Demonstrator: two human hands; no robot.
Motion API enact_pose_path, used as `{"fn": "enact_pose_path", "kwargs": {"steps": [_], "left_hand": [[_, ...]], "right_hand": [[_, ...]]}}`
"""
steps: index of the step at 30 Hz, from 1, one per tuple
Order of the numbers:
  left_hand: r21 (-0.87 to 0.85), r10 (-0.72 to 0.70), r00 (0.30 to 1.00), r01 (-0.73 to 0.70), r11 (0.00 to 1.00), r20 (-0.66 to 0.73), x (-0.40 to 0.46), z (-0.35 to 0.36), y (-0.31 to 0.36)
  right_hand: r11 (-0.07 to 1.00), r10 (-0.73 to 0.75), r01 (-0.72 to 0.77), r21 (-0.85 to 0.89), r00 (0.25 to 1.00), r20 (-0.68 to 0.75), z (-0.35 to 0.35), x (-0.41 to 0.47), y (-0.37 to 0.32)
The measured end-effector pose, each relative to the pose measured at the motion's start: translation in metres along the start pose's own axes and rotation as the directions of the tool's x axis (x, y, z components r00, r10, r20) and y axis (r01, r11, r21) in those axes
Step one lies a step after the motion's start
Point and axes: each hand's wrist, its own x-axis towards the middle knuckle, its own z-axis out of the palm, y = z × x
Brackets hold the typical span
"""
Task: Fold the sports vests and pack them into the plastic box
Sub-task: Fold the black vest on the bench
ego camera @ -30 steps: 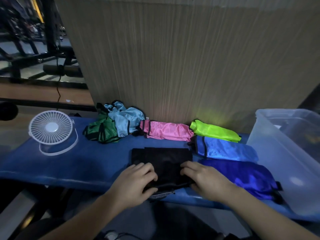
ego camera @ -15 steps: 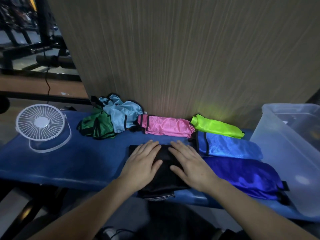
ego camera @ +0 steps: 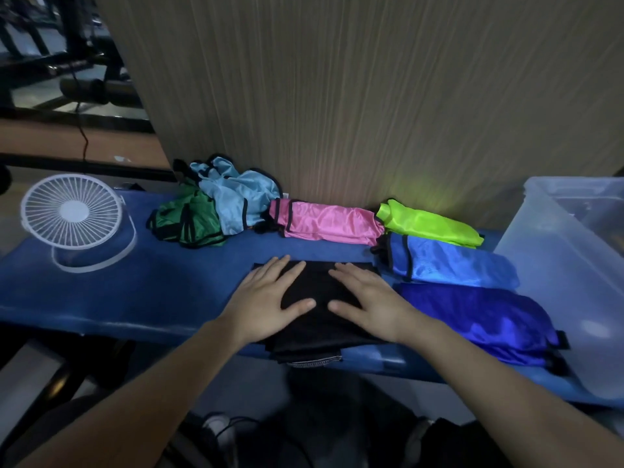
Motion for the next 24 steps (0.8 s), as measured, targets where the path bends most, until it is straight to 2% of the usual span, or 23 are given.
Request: {"fn": "enact_pose_path", "kwargs": {"steps": [2, 4, 7, 11, 13, 17, 20, 22, 24], "left_hand": [[-0.026, -0.02, 0.998, 0.019, 0.999, -0.067, 0.007, -0.008, -0.004], [-0.068, -0.089, 0.993, 0.083, 0.994, -0.083, 0.018, -0.018, -0.013], [-0.182, -0.177, 0.984, 0.177, 0.967, 0.018, 0.034, -0.031, -0.032], [-0.347, -0.131, 0.98, 0.176, 0.921, 0.15, 0.045, -0.042, -0.034], [-0.341, -0.095, 0.972, 0.166, 0.925, 0.215, 0.048, -0.045, -0.03], [-0.314, -0.067, 0.967, 0.145, 0.938, 0.245, 0.049, -0.05, -0.03], [-0.377, -0.048, 0.959, 0.156, 0.913, 0.281, 0.046, -0.053, -0.027], [-0.429, -0.028, 0.948, 0.17, 0.887, 0.318, 0.045, -0.054, -0.021], [-0.404, -0.021, 0.94, 0.167, 0.899, 0.34, 0.048, -0.053, -0.015]], "right_hand": [[0.999, 0.002, 0.005, 0.051, 0.991, -0.133, -0.011, 0.007, 0.002], [0.999, 0.022, -0.013, 0.043, 0.979, -0.203, -0.021, 0.018, 0.006], [0.995, 0.097, -0.1, -0.018, 0.988, -0.124, -0.031, 0.036, 0.011], [0.983, 0.171, -0.171, -0.061, 0.985, -0.009, -0.033, 0.055, 0.013], [0.983, 0.176, -0.174, -0.063, 0.984, 0.027, -0.036, 0.06, 0.011], [0.984, 0.171, -0.164, -0.062, 0.976, 0.138, -0.039, 0.062, 0.011], [0.99, 0.139, -0.135, -0.04, 0.977, 0.16, -0.041, 0.059, 0.011], [0.993, 0.119, -0.116, -0.033, 0.984, 0.135, -0.043, 0.057, 0.009], [0.993, 0.118, -0.116, -0.021, 0.989, 0.087, -0.045, 0.056, 0.007]]}}
